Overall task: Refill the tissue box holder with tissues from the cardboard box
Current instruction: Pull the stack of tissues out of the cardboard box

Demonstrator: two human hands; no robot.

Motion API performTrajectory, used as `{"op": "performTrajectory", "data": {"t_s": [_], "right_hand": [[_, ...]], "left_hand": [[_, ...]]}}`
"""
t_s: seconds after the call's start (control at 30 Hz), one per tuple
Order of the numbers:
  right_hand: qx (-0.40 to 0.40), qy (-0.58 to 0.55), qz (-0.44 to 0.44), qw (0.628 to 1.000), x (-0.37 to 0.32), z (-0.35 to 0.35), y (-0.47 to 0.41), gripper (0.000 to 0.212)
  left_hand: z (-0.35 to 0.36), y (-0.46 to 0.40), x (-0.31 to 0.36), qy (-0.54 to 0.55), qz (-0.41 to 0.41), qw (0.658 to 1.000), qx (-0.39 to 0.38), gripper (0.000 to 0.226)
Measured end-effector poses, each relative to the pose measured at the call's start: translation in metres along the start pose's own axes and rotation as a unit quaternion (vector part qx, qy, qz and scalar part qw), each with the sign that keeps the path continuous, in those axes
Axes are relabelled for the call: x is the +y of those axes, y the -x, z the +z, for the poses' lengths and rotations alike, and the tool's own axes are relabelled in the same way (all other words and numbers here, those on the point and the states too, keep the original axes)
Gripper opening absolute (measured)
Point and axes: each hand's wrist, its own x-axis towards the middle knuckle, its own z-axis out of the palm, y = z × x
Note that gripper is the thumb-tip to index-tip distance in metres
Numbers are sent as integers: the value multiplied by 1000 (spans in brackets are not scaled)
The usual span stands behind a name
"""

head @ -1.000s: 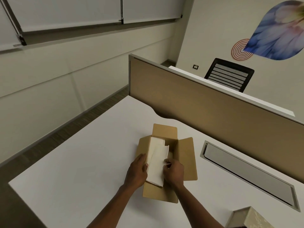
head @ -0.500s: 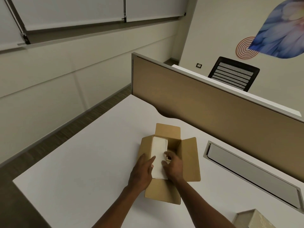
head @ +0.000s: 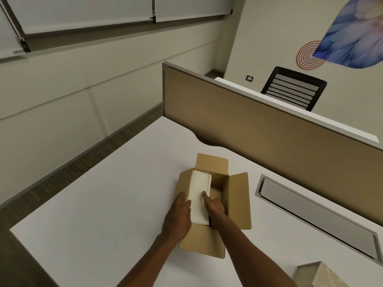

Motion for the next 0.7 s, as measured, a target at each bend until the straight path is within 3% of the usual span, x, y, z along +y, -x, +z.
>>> {"op": "performTrajectory", "data": {"t_s": [0.27, 0.5, 0.7], "right_hand": [[-27, -90, 18, 995, 5, -1, -11, 67], [-58, -106, 19, 993, 8, -2, -22, 76], [-84, -123, 21, 989, 5, -4, -19, 68]], "left_hand": [[3, -1, -1, -10, 8, 1000, 0, 44], [8, 1, -5, -27, 16, 999, 7, 51], [11, 0, -8, -23, 21, 1000, 2, 55]]}}
